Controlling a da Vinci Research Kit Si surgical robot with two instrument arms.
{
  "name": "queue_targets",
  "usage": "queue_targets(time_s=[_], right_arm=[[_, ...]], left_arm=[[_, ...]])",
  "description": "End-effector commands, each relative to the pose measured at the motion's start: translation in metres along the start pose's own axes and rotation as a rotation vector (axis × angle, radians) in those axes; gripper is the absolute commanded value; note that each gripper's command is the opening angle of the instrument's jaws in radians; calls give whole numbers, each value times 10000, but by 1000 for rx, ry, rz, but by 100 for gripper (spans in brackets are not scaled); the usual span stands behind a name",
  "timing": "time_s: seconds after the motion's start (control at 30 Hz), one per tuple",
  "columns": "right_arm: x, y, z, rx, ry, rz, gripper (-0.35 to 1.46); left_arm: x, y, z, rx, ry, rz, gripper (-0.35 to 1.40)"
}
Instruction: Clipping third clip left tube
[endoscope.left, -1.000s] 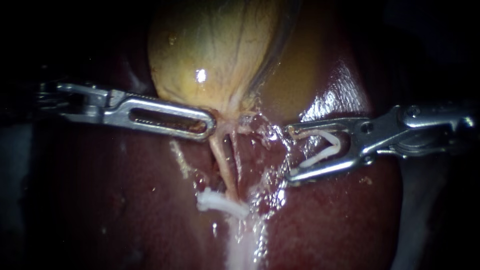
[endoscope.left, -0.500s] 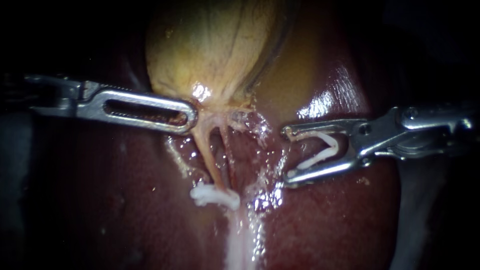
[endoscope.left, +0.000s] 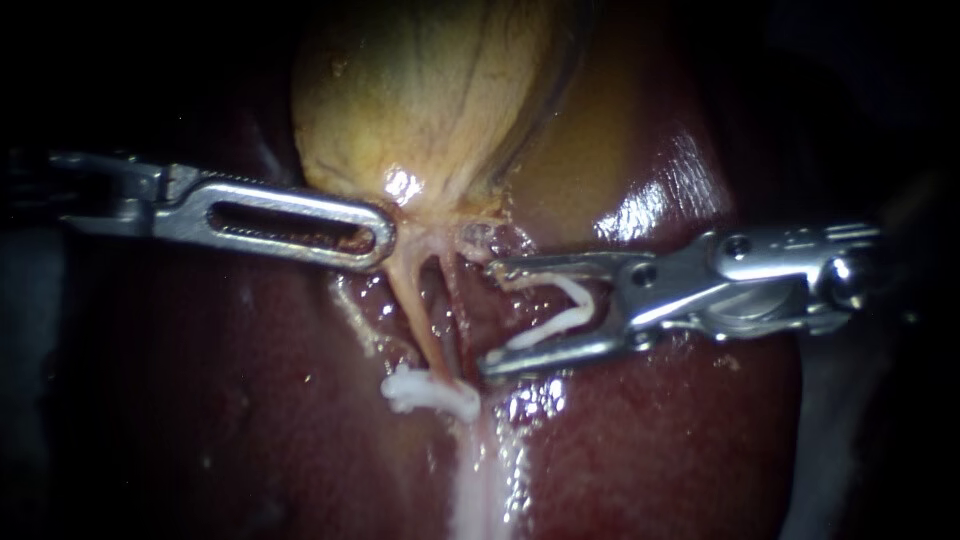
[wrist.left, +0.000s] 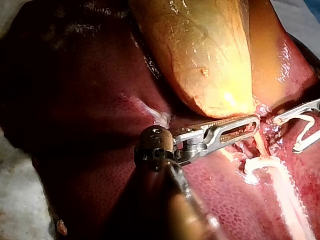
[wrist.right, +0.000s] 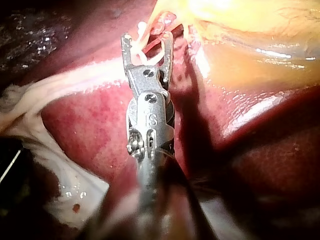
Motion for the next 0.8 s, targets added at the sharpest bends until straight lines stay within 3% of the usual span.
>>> queue_targets(time_s=[0.03,0.4,0.8], right_arm=[[-1,0,3,-1,1,0,50],[-6,1,30,3,4,13,50],[-22,12,69,18,10,67,50]], left_arm=[[0,0,0,0,0,0,-35],[-1,3,1,1,1,0,-35],[-1,6,4,3,3,-1,-35]])
